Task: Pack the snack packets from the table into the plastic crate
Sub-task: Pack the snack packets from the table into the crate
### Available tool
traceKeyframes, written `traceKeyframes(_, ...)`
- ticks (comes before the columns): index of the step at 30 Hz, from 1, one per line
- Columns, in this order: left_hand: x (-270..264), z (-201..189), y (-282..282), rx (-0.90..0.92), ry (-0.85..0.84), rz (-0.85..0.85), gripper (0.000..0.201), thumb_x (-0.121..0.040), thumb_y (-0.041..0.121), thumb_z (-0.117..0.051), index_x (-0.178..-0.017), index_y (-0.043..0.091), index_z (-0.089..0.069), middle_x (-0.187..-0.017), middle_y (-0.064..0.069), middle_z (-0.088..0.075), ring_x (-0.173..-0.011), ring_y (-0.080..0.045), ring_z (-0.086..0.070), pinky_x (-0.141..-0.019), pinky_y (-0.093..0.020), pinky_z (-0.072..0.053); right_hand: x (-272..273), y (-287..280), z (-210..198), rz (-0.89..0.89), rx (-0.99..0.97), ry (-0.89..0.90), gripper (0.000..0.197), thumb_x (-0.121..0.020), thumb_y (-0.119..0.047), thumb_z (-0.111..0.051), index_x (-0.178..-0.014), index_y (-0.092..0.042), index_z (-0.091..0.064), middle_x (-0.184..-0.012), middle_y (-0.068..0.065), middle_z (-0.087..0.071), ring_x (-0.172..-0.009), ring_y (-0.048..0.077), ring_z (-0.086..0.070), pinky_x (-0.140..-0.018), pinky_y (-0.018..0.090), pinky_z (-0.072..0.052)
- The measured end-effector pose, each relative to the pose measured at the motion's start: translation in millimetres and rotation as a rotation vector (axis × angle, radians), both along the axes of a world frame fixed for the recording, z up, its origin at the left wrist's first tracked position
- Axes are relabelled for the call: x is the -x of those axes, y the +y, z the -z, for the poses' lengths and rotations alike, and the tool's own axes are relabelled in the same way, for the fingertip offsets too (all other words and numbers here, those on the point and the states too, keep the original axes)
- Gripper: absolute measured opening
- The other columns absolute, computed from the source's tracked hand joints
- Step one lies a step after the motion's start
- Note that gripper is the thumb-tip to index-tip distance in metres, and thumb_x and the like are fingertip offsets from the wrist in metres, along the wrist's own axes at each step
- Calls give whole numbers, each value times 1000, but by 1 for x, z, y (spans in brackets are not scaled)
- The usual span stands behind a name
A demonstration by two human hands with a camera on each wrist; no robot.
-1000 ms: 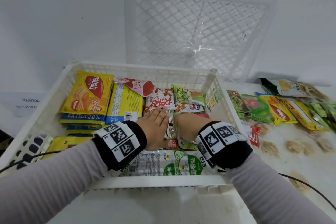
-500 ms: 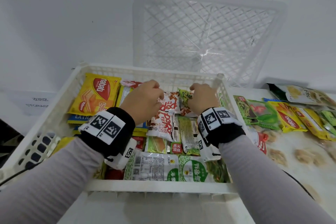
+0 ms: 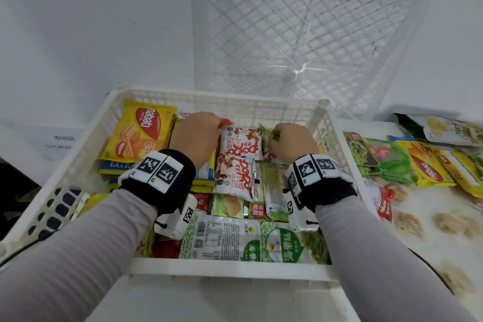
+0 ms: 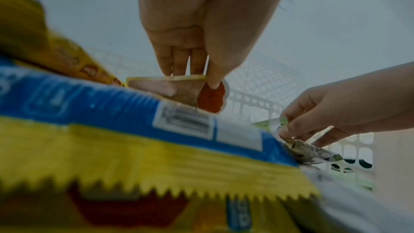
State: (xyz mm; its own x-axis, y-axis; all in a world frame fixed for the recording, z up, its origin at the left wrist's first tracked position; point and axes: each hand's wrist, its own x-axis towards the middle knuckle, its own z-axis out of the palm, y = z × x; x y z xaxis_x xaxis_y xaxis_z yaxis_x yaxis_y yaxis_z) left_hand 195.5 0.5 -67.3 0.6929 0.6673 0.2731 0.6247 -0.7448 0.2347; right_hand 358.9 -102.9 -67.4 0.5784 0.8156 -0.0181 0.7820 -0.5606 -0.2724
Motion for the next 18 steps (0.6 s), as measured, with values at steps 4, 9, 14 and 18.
traceKeyframes(4,2,-14,-1,-26,-239,-46,20,-98,8,-40,-99,5,-59,-91,-13,-63,-80,-25,-54,-66,-31,-38,-10,-2,-14,58,-191,136,23,-95,-20,-50,-99,-4,-66,-89,10,-67,-78,22,-62,-78,36,-53)
traceKeyframes(9,9,-43,-21,13,-755,75,22,-94,15,-39,-107,2,-51,-74,2,-59,-61,-5,-55,-56,-4,-38,-15,-13,-40,149,-502,549,21,-95,-17,-50,-83,-2,-59,-80,13,-63,-71,21,-60,-73,37,-54)
traceKeyframes(14,6,-37,-23,422,-703,-9,28,-94,3,-42,-90,17,-66,-101,-1,-67,-93,-16,-61,-82,-14,-47,-4,-26,-55,85,-658,1288,24,-96,-13,-50,-72,-10,-57,-65,3,-65,-67,20,-65,-60,33,-57)
traceKeyframes(18,1,-40,-30,1120,-663,96,33,-95,39,-50,-90,15,-71,-100,-3,-71,-96,-24,-67,-79,-45,-57,8,-26,-57,-9,-563,1441,20,-95,-10,-48,-80,-7,-60,-71,6,-67,-61,18,-68,-59,34,-60)
